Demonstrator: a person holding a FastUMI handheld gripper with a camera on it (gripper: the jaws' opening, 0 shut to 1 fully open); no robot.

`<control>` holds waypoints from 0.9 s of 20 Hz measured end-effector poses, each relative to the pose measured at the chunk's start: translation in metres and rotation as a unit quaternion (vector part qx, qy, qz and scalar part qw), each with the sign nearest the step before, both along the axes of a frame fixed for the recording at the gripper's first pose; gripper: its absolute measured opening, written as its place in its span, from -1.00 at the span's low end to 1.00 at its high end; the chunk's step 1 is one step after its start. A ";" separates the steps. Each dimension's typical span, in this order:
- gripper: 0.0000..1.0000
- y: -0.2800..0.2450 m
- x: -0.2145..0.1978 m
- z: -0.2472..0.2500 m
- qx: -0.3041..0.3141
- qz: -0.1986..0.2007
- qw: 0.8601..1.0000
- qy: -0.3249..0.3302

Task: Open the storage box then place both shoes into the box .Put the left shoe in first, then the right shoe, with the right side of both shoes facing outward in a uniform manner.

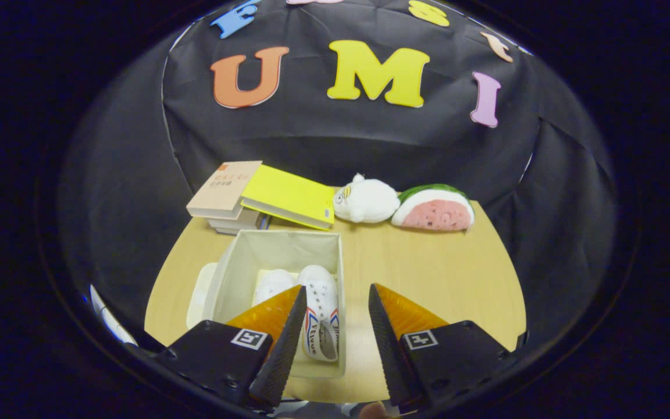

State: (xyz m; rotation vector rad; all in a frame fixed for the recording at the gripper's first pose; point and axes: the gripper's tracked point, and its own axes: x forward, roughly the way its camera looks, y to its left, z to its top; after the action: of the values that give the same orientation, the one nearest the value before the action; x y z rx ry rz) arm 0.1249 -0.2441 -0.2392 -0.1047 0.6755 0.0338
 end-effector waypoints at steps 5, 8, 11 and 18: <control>0.80 -0.028 -0.025 0.047 0.006 0.001 0.995 -0.095; 1.00 -0.047 -0.049 0.070 0.020 0.005 0.990 -0.141; 1.00 -0.068 -0.080 0.089 0.020 0.014 0.982 -0.186; 1.00 -0.104 -0.158 0.115 0.044 0.021 0.955 -0.294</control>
State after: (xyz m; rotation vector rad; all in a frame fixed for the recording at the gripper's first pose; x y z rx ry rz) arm -0.0328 -0.3484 -0.1238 -0.0393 0.0748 0.0703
